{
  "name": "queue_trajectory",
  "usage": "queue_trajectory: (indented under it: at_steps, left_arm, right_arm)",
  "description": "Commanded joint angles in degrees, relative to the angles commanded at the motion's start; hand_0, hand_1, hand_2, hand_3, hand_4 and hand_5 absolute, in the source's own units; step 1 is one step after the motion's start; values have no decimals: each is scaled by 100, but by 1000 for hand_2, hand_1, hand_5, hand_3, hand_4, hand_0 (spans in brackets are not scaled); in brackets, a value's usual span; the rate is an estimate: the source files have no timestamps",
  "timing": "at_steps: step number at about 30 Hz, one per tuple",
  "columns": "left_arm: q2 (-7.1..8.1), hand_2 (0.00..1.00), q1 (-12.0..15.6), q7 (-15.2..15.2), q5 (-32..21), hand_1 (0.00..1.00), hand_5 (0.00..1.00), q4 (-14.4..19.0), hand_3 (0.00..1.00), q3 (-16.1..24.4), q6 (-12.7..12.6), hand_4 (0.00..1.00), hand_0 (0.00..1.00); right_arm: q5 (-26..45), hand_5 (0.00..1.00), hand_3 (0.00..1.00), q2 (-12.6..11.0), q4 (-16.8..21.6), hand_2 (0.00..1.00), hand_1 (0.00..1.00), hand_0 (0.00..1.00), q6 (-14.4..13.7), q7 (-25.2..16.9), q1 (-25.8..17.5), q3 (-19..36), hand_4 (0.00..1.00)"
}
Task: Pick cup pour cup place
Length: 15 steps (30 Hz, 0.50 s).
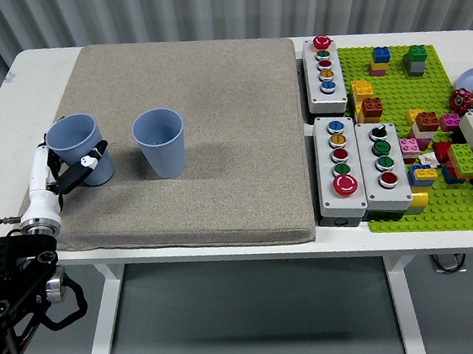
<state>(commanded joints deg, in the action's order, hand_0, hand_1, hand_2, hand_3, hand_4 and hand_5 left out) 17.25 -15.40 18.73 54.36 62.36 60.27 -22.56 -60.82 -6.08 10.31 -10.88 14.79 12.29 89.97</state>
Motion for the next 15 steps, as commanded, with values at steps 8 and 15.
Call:
queue_trajectory:
  at_steps: [8,15]
  left_arm:
    - [-2,956,146,-166,370,819,324,202,934,130,90,897,801]
    - [-7,998,231,-290,662,883,374,341,998,255,167,948,867]
  right_arm:
    - [-8,112,592,-3,0,628,658,711,7,1,10,8,2]
    - [-12,112,592,-5,0,628,658,712,10,0,15,19,2]
